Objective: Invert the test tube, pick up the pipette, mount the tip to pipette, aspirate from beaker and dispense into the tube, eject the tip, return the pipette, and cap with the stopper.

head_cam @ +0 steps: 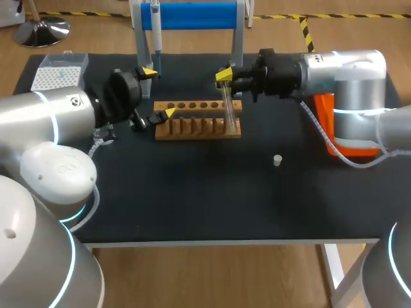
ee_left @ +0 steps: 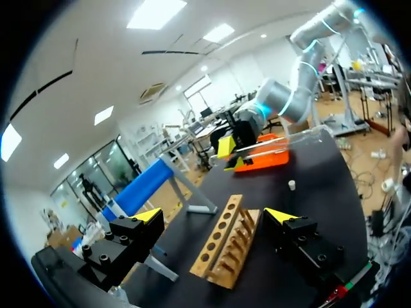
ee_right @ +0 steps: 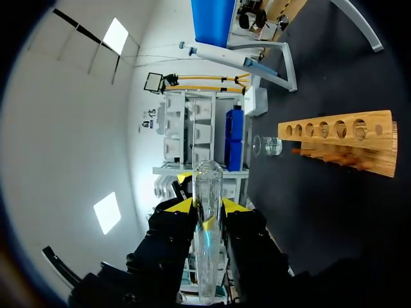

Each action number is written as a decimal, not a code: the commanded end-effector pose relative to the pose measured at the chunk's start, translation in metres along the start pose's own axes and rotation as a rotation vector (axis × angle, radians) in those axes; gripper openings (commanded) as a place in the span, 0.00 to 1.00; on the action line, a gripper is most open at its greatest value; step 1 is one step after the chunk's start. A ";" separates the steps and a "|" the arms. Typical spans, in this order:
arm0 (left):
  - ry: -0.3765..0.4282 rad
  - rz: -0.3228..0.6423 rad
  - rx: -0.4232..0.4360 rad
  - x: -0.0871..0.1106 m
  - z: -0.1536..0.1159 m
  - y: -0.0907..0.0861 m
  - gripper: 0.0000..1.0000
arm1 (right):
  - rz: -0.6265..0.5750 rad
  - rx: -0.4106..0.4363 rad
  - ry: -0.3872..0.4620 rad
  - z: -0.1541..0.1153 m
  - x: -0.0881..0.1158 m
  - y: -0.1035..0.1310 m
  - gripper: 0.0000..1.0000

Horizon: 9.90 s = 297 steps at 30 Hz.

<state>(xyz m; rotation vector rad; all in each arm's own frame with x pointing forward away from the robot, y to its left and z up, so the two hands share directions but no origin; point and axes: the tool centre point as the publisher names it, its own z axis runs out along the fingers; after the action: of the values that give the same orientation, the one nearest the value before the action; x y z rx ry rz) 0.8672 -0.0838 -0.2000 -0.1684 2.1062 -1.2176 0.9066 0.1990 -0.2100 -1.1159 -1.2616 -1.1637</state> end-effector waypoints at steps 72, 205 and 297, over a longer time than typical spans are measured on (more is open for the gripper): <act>0.018 1.159 0.730 0.074 0.056 -0.081 1.00 | 0.000 0.000 -0.002 -0.001 0.001 0.000 0.00; 0.045 1.080 0.760 0.109 0.088 -0.092 0.00 | -1.289 -0.248 -0.462 -0.087 -0.011 -0.038 1.00; 0.045 1.080 0.760 0.109 0.088 -0.092 0.00 | -1.423 -0.008 -0.814 -0.052 -0.135 0.016 1.00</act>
<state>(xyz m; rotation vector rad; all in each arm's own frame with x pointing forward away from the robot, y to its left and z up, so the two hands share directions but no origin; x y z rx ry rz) 0.8202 -0.2441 -0.2078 1.1723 1.2411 -1.1683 0.9290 0.1477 -0.3421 -0.5598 -2.9205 -1.7102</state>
